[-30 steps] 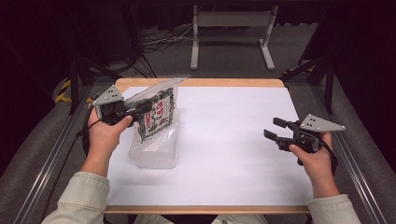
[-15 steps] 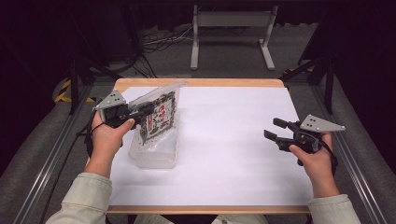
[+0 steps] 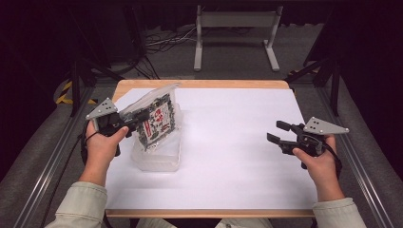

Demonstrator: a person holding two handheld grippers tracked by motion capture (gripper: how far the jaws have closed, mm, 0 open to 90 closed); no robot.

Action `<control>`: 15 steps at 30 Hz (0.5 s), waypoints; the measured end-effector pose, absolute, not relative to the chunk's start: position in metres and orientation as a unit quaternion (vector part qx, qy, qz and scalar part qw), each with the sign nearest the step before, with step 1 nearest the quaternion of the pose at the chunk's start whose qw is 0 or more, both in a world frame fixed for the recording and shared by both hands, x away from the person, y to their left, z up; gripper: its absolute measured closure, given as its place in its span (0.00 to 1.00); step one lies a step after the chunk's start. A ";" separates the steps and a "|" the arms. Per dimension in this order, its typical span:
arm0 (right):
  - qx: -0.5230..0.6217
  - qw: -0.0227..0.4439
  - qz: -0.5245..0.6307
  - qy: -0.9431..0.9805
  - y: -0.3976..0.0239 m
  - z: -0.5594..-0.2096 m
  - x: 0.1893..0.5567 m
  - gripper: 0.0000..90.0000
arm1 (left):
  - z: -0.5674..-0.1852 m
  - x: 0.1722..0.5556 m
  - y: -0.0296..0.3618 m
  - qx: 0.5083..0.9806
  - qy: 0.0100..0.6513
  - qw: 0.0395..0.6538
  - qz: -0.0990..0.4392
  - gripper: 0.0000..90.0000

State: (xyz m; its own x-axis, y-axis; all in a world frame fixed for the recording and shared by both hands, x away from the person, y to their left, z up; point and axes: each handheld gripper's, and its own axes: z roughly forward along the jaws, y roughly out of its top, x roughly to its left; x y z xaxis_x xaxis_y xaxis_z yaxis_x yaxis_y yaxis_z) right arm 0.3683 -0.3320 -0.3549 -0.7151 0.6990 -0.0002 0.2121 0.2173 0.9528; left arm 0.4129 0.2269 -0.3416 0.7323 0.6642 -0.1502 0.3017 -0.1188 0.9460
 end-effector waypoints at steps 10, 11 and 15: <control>0.305 0.222 0.546 0.748 -0.332 -0.356 0.368 0.41 | -0.343 0.414 0.229 0.733 0.329 0.574 0.157 0.81; 0.305 0.222 0.545 0.748 -0.332 -0.356 0.368 0.41 | -0.343 0.414 0.230 0.733 0.328 0.575 0.158 0.81; 0.306 0.222 0.546 0.747 -0.332 -0.356 0.368 0.41 | -0.343 0.414 0.234 0.730 0.333 0.577 0.154 0.80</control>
State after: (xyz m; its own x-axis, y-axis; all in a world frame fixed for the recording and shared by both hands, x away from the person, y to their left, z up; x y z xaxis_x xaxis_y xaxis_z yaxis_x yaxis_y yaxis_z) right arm 0.3682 -0.3322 -0.3563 -0.7144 0.6997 0.0027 0.2149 0.2157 0.9525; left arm 0.4137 0.2339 -0.3433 0.7306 0.6639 -0.1593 0.3080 -0.1122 0.9448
